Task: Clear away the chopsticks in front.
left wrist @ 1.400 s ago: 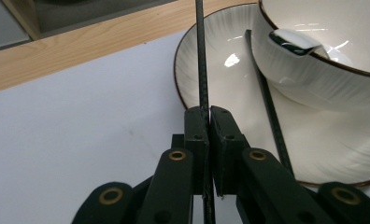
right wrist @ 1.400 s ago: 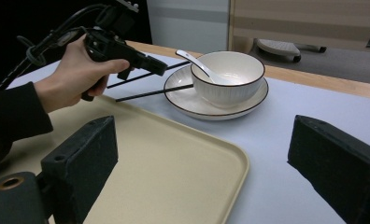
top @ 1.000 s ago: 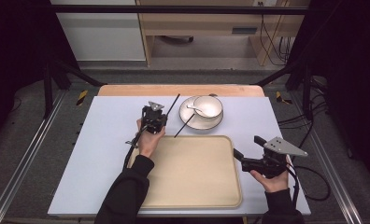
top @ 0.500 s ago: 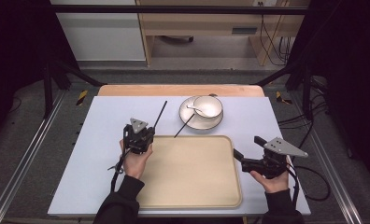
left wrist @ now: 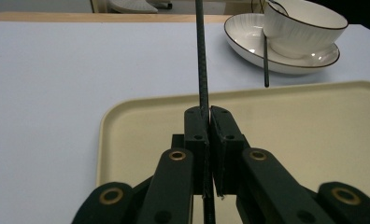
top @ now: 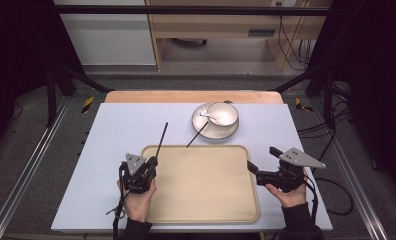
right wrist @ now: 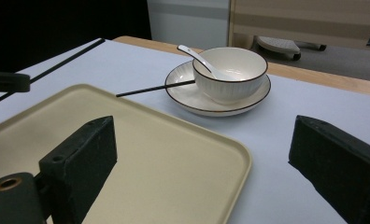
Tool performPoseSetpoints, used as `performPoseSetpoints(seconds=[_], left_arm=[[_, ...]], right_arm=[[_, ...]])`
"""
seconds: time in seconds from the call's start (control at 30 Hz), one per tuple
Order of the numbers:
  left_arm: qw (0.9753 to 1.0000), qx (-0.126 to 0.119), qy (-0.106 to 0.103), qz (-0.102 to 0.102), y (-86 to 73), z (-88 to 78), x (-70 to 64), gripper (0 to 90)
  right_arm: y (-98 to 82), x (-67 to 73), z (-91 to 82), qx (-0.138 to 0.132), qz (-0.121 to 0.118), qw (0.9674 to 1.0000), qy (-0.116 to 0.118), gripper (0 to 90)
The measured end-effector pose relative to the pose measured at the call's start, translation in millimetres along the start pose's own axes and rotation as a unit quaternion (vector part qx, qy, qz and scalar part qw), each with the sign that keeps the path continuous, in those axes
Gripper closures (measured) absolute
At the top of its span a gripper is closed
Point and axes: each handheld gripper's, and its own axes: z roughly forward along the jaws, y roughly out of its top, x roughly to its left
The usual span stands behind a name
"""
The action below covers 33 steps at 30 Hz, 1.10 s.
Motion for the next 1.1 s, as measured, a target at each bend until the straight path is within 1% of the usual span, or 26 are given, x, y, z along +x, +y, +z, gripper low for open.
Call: performPoseSetpoints(seconds=[0.1,0.17,0.2,0.33,0.43,0.5,0.57,0.6,0.7,0.8,0.9,0.97,1.03,1.1], left_arm=[[1.0000,-0.003,0.005,-0.002,-7.1,-10.2,-3.0,85.4],[0.9999,-0.007,0.006,-0.011,-12.3,-17.6,-3.5,85.4],[0.9999,-0.008,0.007,-0.012,-15.3,-20.9,-3.9,85.4],[0.9994,-0.008,0.024,-0.022,-28.1,-30.5,-2.8,85.4],[0.9990,0.001,0.040,-0.023,-36.6,-33.3,-1.2,85.4],[0.9985,0.009,0.046,-0.027,-43.2,-33.0,0.7,85.4],[0.9983,0.022,0.041,-0.035,-49.0,-30.2,3.0,85.4],[0.9980,0.030,0.046,-0.033,-51.0,-28.5,3.6,85.4],[0.9968,0.043,0.058,-0.034,-54.6,-24.1,6.1,85.4],[0.9958,0.055,0.067,-0.029,-56.4,-20.4,7.2,85.4],[0.9950,0.065,0.071,-0.027,-55.9,-19.1,7.0,85.4],[0.9941,0.072,0.078,-0.024,-55.4,-17.7,6.5,85.3],[0.9931,0.083,0.080,-0.019,-54.4,-15.9,5.9,85.3],[0.9926,0.087,0.083,-0.018,-53.4,-15.1,6.0,85.1]], right_arm=[[0.2,0.5,0.1,0.000,0.000,1.0000,0.000,7.8],[0.3,0.9,0.2,0.000,-0.002,1.0000,0.000,7.8],[0.4,1.4,0.0,0.001,-0.001,1.0000,0.000,7.8],[0.7,1.6,0.2,0.000,-0.001,1.0000,0.000,7.8],[0.5,1.9,0.8,0.000,-0.002,1.0000,-0.001,7.8],[0.4,2.6,0.9,0.002,-0.003,1.0000,0.000,7.8],[0.6,3.4,1.5,0.002,-0.004,1.0000,-0.001,7.8],[0.7,3.6,1.8,0.002,-0.005,1.0000,-0.001,7.8],[0.4,4.6,2.8,0.006,-0.007,1.0000,-0.001,7.8],[-0.1,4.8,3.8,0.008,-0.007,0.9999,-0.002,7.8],[-0.5,4.8,4.1,0.009,-0.007,0.9999,-0.002,7.7],[-0.4,4.7,3.8,0.008,-0.007,0.9999,-0.002,7.7],[-0.2,4.8,3.5,0.007,-0.007,0.9999,-0.002,7.8],[-0.2,5.0,3.6,0.007,-0.008,0.9999,-0.001,7.8]])
